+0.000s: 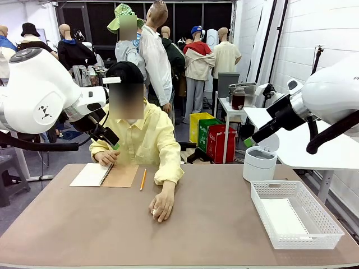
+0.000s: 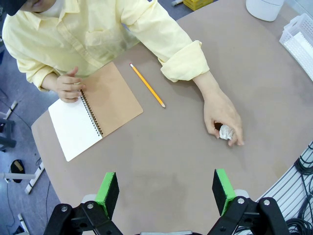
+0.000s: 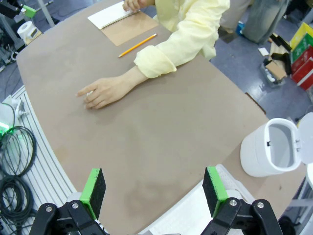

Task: Sort the paper based on its condition.
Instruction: If a person hands you a paper, place it in the Organizing basket , and if it's crumpled, put it in the Trash can.

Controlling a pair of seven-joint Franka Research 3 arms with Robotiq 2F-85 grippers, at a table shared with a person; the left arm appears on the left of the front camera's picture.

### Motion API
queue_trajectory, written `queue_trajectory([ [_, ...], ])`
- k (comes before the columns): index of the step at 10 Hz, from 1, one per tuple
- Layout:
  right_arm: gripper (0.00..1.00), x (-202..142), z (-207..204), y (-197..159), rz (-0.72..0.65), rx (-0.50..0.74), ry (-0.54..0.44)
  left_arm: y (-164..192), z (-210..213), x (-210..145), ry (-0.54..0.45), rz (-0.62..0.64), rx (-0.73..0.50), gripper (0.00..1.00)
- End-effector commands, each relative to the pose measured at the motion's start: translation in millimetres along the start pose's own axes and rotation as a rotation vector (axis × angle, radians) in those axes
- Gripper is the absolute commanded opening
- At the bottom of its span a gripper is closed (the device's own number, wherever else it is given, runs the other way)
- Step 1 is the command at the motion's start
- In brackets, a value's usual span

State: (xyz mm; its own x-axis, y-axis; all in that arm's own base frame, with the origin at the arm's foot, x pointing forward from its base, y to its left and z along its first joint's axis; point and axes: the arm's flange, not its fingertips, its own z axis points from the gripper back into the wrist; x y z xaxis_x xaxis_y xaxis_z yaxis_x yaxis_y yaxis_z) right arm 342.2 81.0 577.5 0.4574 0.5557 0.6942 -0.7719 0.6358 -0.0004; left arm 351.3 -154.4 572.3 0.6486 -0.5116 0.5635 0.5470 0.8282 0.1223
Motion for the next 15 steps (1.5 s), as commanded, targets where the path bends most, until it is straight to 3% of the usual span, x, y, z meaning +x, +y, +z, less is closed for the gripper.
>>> queue_trajectory([
  [1,1.00,-0.1,-0.2,0.5,0.001,0.004,-0.002,0.8,0.6,-0.1,-0.001,0.000,0.000,1.00],
  [12,1.00,0.0,0.0,0.0,0.000,0.000,0.000,0.8,0.6,-0.1,-0.001,0.000,0.000,1.00],
  [15,1.00,21.7,-10.7,14.1,0.074,0.006,0.006,0.8,0.6,-0.1,-0.001,0.000,0.000,1.00],
])
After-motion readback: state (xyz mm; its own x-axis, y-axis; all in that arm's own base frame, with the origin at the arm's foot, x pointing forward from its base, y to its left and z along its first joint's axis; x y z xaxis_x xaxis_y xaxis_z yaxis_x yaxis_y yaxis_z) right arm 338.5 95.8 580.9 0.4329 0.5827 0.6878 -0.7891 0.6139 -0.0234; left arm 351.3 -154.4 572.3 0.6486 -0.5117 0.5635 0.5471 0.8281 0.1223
